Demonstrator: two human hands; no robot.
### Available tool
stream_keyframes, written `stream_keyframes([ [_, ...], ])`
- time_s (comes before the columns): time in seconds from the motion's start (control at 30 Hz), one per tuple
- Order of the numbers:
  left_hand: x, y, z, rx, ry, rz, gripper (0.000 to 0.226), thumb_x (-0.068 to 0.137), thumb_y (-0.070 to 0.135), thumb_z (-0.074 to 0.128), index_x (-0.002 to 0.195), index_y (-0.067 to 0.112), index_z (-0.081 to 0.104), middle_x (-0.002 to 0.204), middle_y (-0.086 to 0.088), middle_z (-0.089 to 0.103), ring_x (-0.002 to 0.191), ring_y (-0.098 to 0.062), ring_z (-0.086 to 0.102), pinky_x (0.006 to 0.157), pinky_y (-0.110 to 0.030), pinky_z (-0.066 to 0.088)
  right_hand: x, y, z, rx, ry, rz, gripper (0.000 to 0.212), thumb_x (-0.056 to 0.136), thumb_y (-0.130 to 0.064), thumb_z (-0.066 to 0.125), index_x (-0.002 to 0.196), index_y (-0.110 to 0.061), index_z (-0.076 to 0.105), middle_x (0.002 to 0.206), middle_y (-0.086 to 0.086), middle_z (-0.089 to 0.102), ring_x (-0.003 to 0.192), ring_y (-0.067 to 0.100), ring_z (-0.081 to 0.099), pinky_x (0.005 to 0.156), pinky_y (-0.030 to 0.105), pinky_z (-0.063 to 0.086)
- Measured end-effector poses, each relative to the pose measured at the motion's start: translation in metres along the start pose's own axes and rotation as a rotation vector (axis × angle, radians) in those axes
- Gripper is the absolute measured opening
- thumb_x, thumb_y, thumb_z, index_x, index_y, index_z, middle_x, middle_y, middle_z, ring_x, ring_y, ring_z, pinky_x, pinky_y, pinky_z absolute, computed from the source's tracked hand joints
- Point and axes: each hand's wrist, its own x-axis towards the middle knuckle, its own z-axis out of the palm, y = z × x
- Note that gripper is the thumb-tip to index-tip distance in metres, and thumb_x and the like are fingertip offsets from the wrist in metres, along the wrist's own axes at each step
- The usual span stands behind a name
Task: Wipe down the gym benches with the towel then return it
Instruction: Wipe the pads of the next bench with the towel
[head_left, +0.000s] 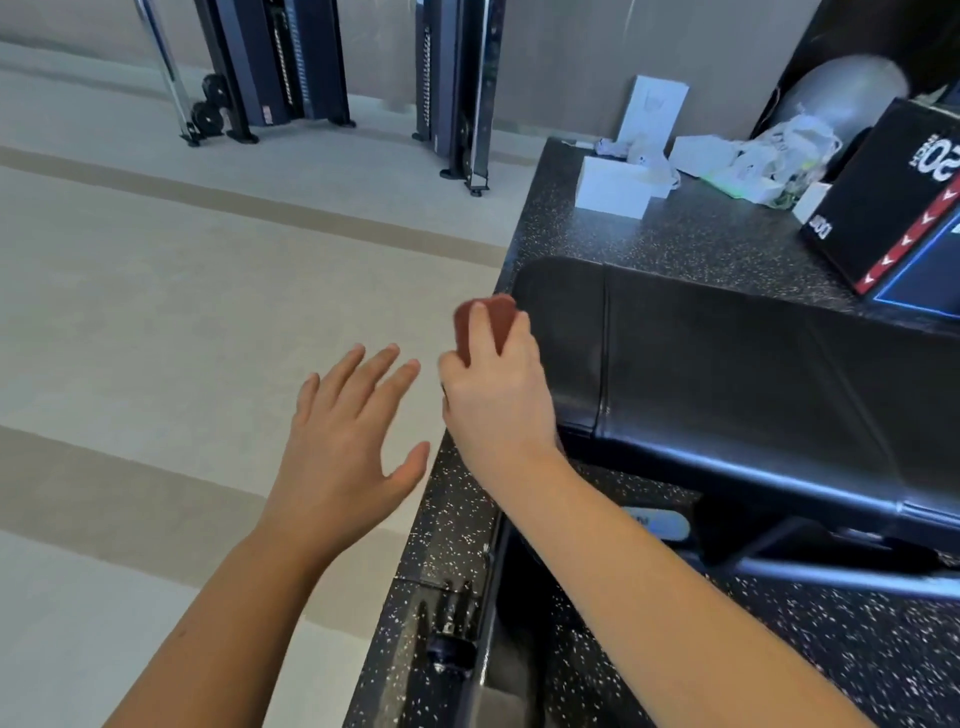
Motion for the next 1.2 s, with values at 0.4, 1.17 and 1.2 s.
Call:
stream_keyframes([
  [0.4, 0.022, 0.073, 0.025, -0.069, -0.025, 0.292, 0.066, 0.076, 0.047, 0.048, 0.131, 0.011, 0.050, 0.141, -0.009, 0.044, 0.133, -0.031, 0.034, 0.103, -0.055, 0.026, -0.093, 0.125, -0.021, 0.263, 0.149, -0.011, 0.036, 0.068, -0.021, 0.080, 0.101, -0.009, 0.070, 0.130, 0.024, 0.050, 0.113, 0.045, 0.053, 0.079, 0.053, 0.054],
  [1.17, 0.044, 0.289, 0.102, -0.137, -0.102, 0.413, 0.049, 0.082, 0.030, 0.063, 0.126, 0.010, 0.055, 0.139, -0.011, 0.046, 0.133, -0.033, 0.035, 0.106, -0.051, 0.013, -0.209, 0.295, -0.073, 0.316, 0.012, 0.369, 0.035, 0.071, -0.015, 0.079, 0.105, -0.011, 0.070, 0.135, 0.018, 0.047, 0.114, 0.034, 0.055, 0.094, 0.040, 0.047],
  [1.2, 0.046, 0.298, 0.096, -0.148, -0.142, 0.393, 0.049, 0.081, 0.029, 0.065, 0.125, 0.010, 0.055, 0.139, -0.011, 0.046, 0.133, -0.033, 0.035, 0.106, -0.051, 0.014, -0.206, 0.295, -0.079, 0.340, -0.030, 0.382, 0.035, 0.071, -0.013, 0.079, 0.105, -0.011, 0.070, 0.134, 0.018, 0.048, 0.113, 0.035, 0.055, 0.094, 0.042, 0.047],
])
